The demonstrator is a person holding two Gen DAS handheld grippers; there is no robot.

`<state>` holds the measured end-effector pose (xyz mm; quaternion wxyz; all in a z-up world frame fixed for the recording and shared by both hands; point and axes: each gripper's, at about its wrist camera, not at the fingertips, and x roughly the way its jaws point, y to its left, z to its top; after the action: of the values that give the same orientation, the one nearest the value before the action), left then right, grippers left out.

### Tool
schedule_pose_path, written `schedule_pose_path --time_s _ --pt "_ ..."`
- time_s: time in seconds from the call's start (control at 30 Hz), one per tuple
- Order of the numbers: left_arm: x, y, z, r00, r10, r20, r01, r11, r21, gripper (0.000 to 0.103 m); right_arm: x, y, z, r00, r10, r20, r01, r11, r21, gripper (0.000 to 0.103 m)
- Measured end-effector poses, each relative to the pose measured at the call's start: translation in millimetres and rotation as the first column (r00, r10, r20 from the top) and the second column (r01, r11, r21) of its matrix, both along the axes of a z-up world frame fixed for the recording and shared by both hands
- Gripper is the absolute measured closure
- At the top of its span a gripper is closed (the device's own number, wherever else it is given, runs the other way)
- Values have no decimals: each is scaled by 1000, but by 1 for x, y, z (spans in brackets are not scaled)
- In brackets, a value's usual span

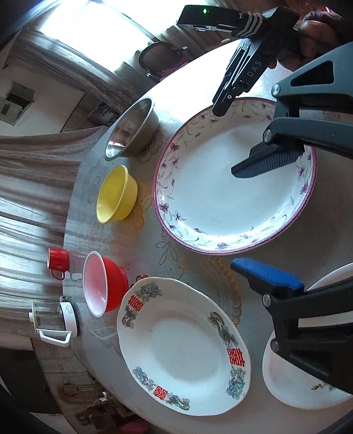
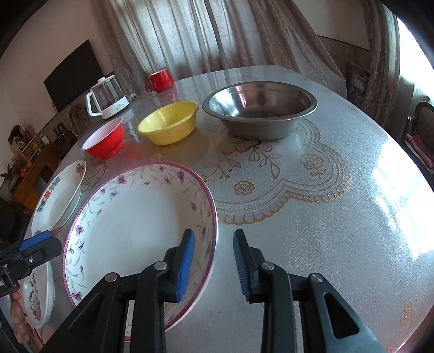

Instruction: Organize plates and bowls

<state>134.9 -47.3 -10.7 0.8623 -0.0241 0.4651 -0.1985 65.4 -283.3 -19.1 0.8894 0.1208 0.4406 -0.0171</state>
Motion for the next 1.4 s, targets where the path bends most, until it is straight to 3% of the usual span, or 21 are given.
schedule_pose_path --time_s 0.37,0.77,0.83,0.9,1.0,1.13,1.3,1.4 --pt "14 4 -13 998 1 -57 -2 1000 -21 48 -1 -4 -10 1000 -8 -27 9 1000 17 74" --pt "16 -5 -20 999 -27 -31 28 999 27 48 -2 -2 -11 999 14 -30 -14 1000 9 74" --pt "19 -4 -22 1000 -12 -29 14 999 48 61 -2 -2 -11 999 21 -29 -21 1000 17 80" --pt "17 -3 -23 1000 -13 -10 14 997 77 68 -2 0 -11 999 35 -26 -34 999 27 88" --pt "14 -1 -24 1000 10 5 -10 996 91 77 -1 2 -10 999 40 -29 -40 999 22 89" --pt "3 1 -23 1000 24 20 -26 996 90 77 1 -8 -11 997 60 -43 -56 994 94 91" --pt "7 -1 -28 999 37 -10 -36 996 80 75 6 -4 -11 990 125 -62 -121 991 64 87" --pt "5 -14 -32 999 27 17 -29 990 140 71 10 -4 -13 989 132 -63 -127 989 75 85"
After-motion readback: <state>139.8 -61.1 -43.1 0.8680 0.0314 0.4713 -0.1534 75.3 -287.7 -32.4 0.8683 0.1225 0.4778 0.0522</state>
